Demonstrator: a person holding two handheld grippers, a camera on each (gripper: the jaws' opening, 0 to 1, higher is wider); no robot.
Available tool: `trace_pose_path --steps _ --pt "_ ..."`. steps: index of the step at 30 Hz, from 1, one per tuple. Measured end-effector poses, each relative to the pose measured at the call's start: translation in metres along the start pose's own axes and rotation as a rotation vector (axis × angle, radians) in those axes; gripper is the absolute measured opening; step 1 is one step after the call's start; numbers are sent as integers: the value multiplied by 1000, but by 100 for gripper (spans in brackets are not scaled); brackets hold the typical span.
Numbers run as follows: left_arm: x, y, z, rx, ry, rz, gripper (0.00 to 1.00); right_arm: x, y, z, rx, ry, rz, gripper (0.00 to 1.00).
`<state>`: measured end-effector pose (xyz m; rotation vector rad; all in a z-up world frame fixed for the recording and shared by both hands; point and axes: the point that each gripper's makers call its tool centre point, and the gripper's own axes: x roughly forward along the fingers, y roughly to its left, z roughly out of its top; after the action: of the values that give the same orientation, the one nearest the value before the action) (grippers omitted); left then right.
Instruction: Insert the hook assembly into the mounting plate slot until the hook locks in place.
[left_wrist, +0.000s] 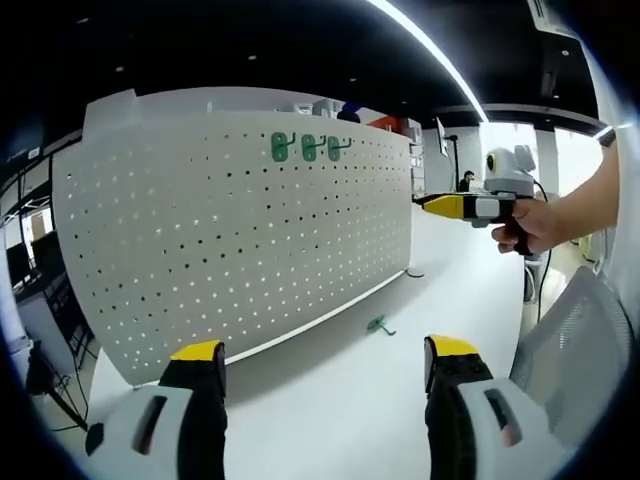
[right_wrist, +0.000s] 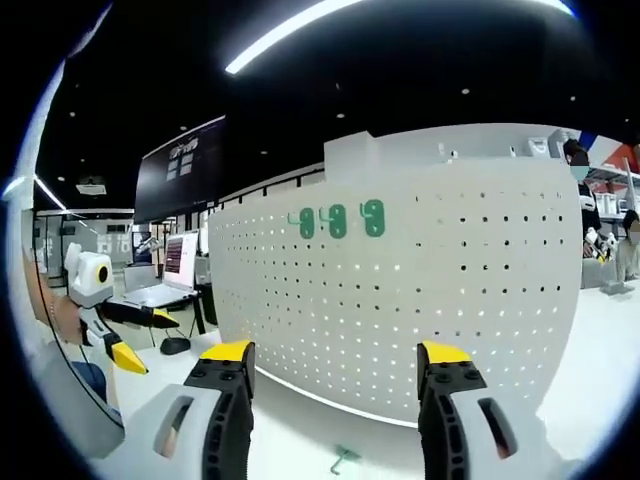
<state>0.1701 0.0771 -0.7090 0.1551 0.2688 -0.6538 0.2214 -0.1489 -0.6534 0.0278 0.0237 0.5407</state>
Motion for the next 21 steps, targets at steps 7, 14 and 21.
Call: trace_pose_path --steps 7,14,21 --pt "-3 -1 -4 -6 7 -2 84 -11 1 -11 18 12 -8 64" --pt "-4 -1 -8 -9 13 -1 85 -23 4 -22 35 30 -9 65" --pt "-7 1 -12 -14 18 -4 87 -32 8 -33 40 58 -2 65"
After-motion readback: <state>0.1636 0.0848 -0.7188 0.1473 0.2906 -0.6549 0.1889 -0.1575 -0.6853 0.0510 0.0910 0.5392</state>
